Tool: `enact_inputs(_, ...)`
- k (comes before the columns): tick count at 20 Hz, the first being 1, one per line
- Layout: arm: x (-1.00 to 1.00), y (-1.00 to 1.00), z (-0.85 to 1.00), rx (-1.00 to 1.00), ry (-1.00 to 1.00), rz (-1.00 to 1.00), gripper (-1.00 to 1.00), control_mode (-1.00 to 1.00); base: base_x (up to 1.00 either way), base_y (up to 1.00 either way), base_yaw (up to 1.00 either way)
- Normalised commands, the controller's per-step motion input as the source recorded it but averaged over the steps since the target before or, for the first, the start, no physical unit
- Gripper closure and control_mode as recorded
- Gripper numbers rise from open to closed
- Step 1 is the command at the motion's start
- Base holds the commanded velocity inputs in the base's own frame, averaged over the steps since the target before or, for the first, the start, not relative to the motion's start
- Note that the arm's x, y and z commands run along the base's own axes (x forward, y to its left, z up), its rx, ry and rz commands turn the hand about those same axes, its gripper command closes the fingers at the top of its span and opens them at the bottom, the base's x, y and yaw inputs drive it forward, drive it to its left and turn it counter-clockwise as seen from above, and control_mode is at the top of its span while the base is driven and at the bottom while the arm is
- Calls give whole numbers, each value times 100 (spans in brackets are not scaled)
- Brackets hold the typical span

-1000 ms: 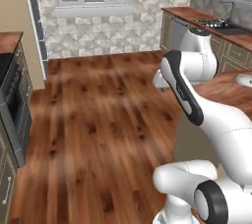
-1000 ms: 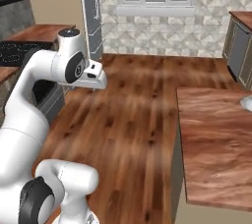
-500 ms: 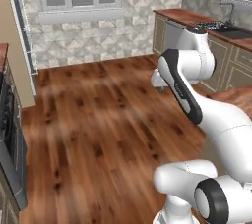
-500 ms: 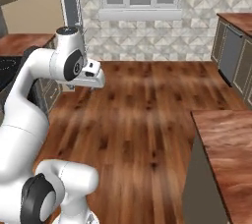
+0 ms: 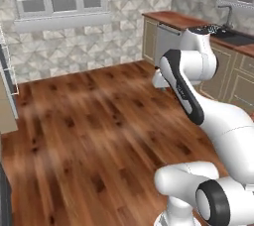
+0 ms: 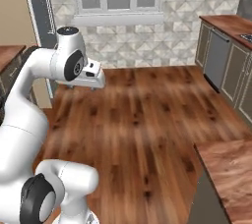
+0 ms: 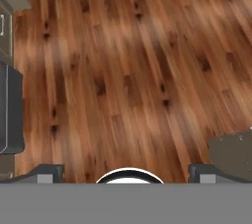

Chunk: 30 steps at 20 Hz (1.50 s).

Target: Move the dessert items from the plate to the tray.

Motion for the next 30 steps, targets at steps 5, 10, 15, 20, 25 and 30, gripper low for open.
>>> enact_inputs(5, 0, 0, 0, 0, 0, 0, -100, 100, 100, 57, -35)
enact_inputs(10, 0, 0, 0, 0, 0, 0, -100, 100, 100, 56, -36)
enact_inputs(15, 0, 0, 0, 0, 0, 0, -100, 100, 100, 52, -40)
enact_inputs(20, 0, 0, 0, 0, 0, 0, -100, 100, 100, 45, -47)
enact_inputs(25, 0, 0, 0, 0, 0, 0, -100, 100, 95, 29, -49)
enact_inputs(30, 0, 0, 0, 0, 0, 0, -100, 100, 98, 0, -53)
